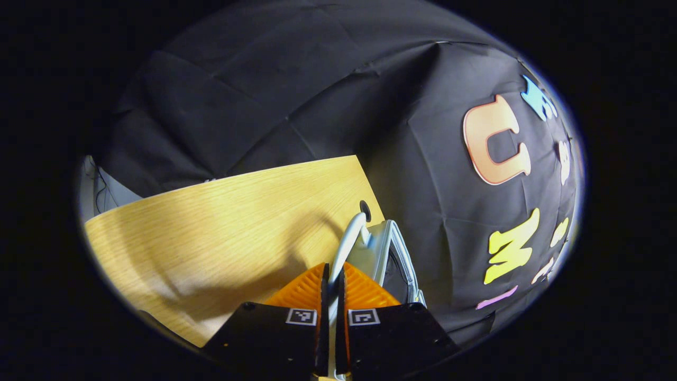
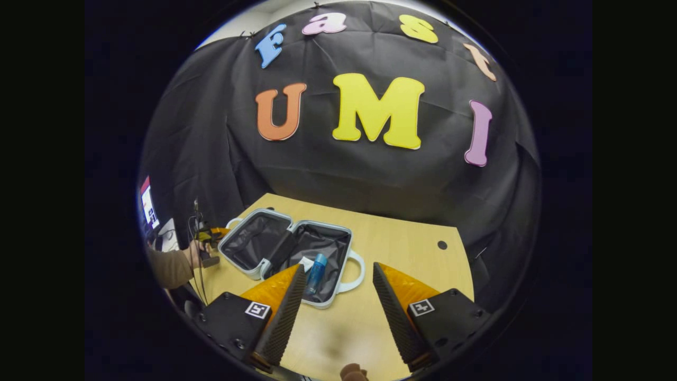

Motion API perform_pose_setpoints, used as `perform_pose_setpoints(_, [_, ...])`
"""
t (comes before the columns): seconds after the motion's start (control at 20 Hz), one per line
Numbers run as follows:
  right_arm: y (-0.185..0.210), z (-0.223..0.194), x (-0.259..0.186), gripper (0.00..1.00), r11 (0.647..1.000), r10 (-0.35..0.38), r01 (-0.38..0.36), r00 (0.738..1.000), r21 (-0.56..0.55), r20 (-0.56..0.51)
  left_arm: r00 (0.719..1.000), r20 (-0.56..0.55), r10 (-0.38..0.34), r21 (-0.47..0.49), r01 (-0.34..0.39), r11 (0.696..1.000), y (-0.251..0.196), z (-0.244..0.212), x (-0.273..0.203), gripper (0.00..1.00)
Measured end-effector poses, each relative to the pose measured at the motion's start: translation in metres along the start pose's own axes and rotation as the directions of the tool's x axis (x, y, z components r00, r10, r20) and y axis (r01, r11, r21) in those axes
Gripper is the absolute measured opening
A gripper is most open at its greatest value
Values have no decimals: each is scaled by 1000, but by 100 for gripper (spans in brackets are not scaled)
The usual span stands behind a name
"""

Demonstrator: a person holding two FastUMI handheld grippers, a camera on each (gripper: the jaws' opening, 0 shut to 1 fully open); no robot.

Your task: First open the suitcase, pack the skin care products into it, and then close the suitcase.

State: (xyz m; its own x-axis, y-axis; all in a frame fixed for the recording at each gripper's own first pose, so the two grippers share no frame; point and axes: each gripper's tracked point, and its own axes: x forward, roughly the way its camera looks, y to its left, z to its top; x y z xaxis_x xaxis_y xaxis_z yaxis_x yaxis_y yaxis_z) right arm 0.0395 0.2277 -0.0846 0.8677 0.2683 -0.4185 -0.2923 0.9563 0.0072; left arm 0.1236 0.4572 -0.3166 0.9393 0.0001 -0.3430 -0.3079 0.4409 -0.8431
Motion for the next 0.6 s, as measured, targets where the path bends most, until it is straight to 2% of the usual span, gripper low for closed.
perform_pose_setpoints(0.1, [-4,5,-9,77,1000,3,-3,1000,11,13,1000,15,-25,37,25,999,-19,10,-8,4])
perform_pose_setpoints(0.3, [-15,11,-16,77,999,11,-13,999,44,41,998,50,-49,161,40,986,-70,27,-33,3])
perform_pose_setpoints(0.45, [-29,18,-21,77,998,10,-15,997,63,71,995,79,-58,322,30,946,-120,27,-52,3])
perform_pose_setpoints(0.6, [-46,22,-26,77,997,18,-25,995,70,99,989,127,-77,481,6,877,-172,18,-70,3])
